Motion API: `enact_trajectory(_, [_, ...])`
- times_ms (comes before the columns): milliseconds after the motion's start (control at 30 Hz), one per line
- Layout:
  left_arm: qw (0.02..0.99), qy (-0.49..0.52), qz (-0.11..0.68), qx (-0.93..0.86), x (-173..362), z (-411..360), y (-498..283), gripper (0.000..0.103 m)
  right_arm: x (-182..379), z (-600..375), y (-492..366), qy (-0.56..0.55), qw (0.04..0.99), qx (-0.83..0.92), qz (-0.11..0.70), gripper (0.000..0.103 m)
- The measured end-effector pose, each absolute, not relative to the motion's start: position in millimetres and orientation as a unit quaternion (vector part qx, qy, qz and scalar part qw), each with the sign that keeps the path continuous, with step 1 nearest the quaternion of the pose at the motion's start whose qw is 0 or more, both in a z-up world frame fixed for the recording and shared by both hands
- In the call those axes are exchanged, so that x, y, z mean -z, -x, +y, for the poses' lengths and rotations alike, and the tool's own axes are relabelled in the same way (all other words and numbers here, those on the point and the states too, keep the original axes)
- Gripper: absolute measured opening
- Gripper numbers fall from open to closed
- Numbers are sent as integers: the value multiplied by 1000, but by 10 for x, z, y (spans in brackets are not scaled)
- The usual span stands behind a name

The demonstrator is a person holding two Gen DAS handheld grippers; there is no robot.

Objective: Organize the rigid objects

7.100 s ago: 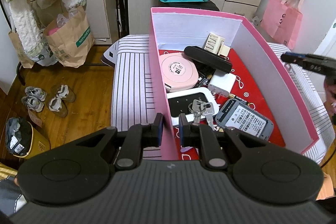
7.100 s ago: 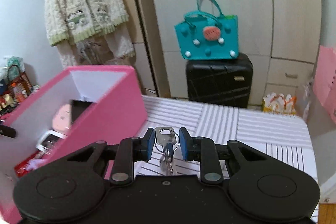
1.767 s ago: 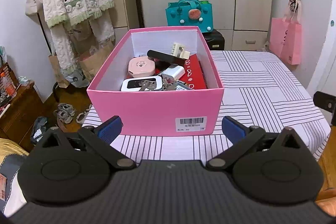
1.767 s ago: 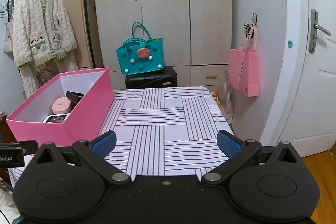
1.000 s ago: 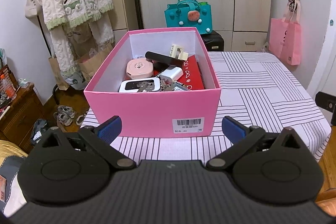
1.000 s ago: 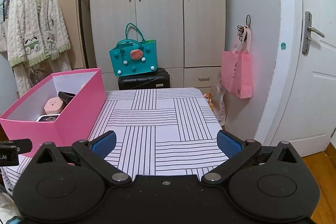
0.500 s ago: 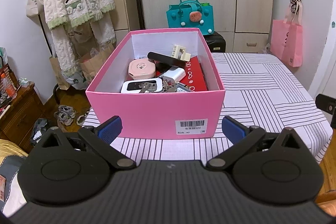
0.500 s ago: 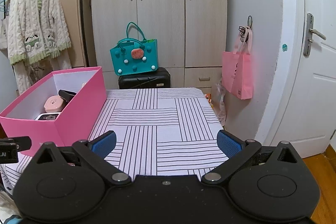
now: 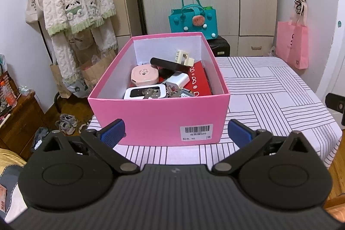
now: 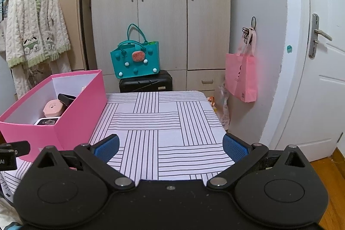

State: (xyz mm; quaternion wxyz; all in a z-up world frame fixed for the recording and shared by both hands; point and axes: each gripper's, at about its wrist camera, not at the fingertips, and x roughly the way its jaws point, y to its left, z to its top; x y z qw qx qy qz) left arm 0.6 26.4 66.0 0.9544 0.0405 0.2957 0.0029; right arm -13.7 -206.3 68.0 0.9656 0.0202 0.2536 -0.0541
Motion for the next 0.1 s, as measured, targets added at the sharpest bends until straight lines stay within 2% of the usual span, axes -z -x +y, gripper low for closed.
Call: enact_trajectory(100, [955,-41,293,-4,-675,264,4,103,-683,-2065,150,-19,966,53,253,103])
